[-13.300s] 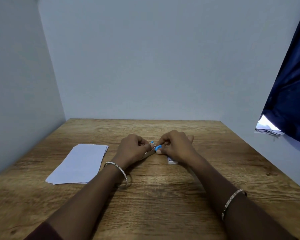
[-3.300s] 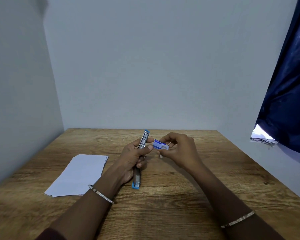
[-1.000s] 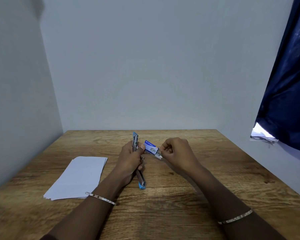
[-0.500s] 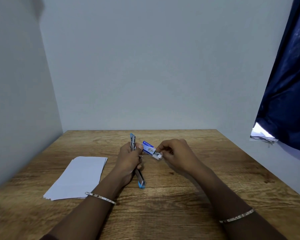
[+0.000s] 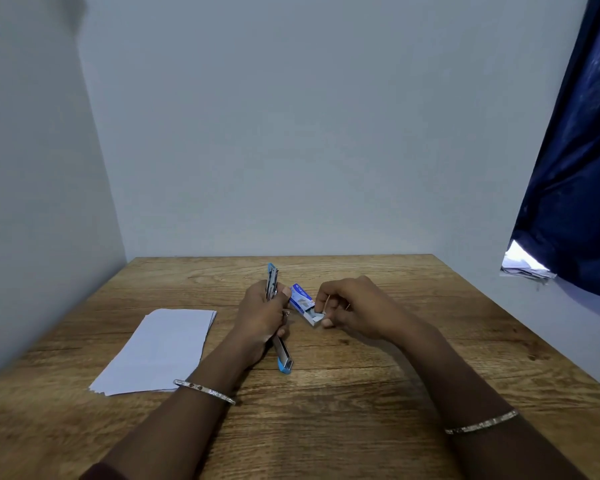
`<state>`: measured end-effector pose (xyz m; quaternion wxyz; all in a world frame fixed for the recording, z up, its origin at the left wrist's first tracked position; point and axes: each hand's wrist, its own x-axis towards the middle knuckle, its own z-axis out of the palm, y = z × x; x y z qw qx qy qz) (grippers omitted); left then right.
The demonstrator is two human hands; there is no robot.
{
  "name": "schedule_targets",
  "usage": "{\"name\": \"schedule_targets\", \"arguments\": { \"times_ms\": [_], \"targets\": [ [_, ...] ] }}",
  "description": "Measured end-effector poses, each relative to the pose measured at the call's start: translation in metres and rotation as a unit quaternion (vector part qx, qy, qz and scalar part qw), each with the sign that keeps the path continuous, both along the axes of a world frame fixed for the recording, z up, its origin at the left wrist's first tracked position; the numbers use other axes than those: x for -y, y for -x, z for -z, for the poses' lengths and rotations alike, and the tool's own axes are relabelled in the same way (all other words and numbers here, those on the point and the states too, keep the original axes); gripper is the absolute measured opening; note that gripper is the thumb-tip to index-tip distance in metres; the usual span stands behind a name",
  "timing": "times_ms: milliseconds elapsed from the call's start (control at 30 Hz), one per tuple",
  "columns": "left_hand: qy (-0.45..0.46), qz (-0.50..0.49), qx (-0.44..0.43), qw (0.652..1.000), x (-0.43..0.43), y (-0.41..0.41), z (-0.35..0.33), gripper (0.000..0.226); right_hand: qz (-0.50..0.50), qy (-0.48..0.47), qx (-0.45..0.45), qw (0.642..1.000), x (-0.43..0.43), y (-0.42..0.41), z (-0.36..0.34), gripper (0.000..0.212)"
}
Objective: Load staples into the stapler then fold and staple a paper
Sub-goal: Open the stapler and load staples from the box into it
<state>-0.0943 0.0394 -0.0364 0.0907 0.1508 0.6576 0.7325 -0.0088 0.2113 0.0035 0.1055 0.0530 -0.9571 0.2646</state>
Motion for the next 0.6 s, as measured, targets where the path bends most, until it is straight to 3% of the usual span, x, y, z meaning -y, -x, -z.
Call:
{"name": "schedule_targets", "arguments": {
  "times_ms": [233, 600],
  "targets": [
    [0.024, -0.003, -0.023, 0.999, 0.0009, 0.0008, 0.0004, 0.020, -0.012, 0.022, 0.013, 1.000, -0.0008, 0.0010, -0.0047, 0.017],
    [-0.011, 0.005, 0.018, 1.000, 0.0023, 0.0028, -0.0006, 0.010, -0.015, 0.067, -0.025, 0.997, -0.0033, -0.0007, -0.0073, 0.012]
  ]
}}
